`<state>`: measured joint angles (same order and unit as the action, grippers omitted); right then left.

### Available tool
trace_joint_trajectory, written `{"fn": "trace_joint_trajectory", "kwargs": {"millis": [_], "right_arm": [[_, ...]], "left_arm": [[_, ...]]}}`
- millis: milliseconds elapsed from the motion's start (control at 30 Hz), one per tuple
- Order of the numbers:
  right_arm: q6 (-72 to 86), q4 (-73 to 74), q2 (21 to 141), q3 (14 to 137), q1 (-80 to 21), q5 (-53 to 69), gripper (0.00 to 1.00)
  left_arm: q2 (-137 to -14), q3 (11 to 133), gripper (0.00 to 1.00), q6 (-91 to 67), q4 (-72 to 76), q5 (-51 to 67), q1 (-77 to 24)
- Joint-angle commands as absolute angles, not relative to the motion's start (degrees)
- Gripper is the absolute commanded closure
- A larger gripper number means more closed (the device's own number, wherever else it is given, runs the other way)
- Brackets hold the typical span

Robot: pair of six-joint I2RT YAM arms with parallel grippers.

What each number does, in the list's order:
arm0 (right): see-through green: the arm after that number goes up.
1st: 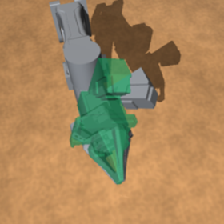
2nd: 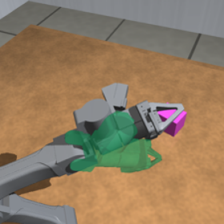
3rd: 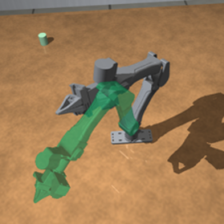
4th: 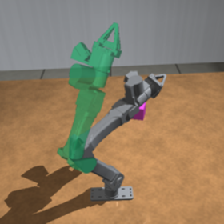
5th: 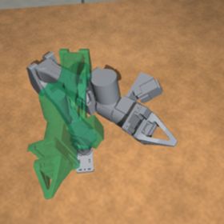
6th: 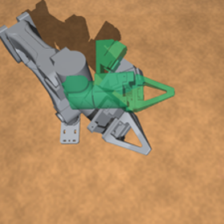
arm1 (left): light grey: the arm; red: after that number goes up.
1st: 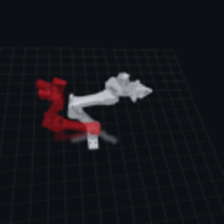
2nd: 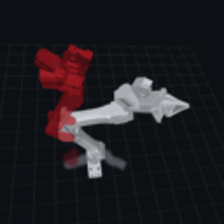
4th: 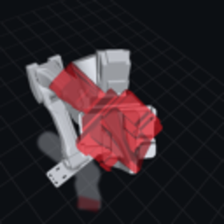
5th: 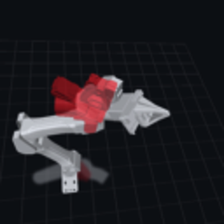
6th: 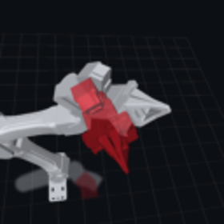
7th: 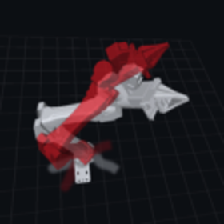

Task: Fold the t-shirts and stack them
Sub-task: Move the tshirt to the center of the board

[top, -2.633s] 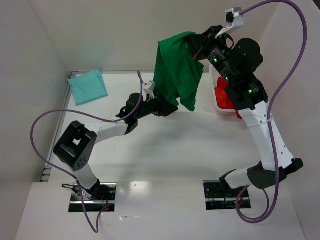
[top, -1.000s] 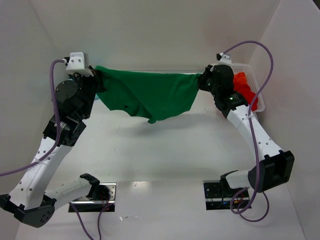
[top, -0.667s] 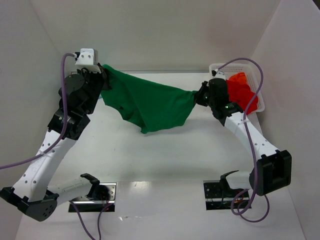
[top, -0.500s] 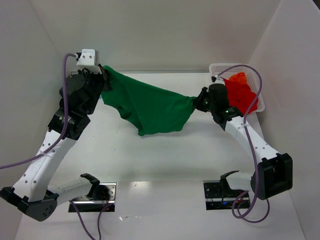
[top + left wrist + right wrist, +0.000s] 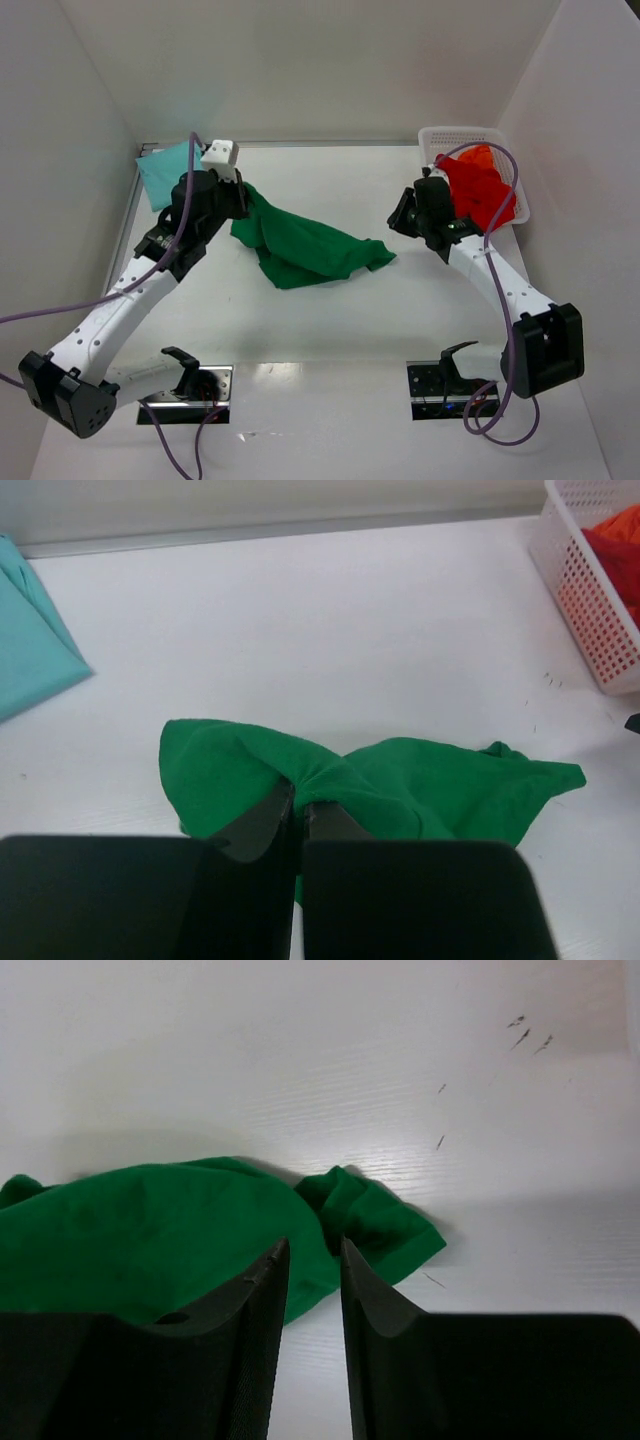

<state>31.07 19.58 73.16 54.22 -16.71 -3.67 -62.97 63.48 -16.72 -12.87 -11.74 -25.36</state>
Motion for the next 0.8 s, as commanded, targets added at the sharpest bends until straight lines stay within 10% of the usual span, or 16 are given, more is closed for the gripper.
{"fn": "trace_joint_trajectory", "kwargs": {"millis": [0,267,467,767], "right_arm": [[29.2,22.1,76.2,56.4,-16.3,-5.2,0.65],[25.1,24.6,75.7,66.7,-16.4,6.2,0.47],[27.1,30.2,69.6,69.3,-26.1,4.6,0.02],[32.5,26.5,67.8,63.1,-37.5,7.4,0.00]], "left_arm": [[-65.1,64.5,1.00,-18.7,-9.6,-10.0,-25.0],[-72.4,69.4,1.00,-18.7,-10.2,-13.0,-25.0],[-79.0,74.1,1.00,-20.4,-9.7,-19.9,-25.0],[-81.1,75.2,1.00,-24.9,-7.3,-24.1,-17.9]]}}
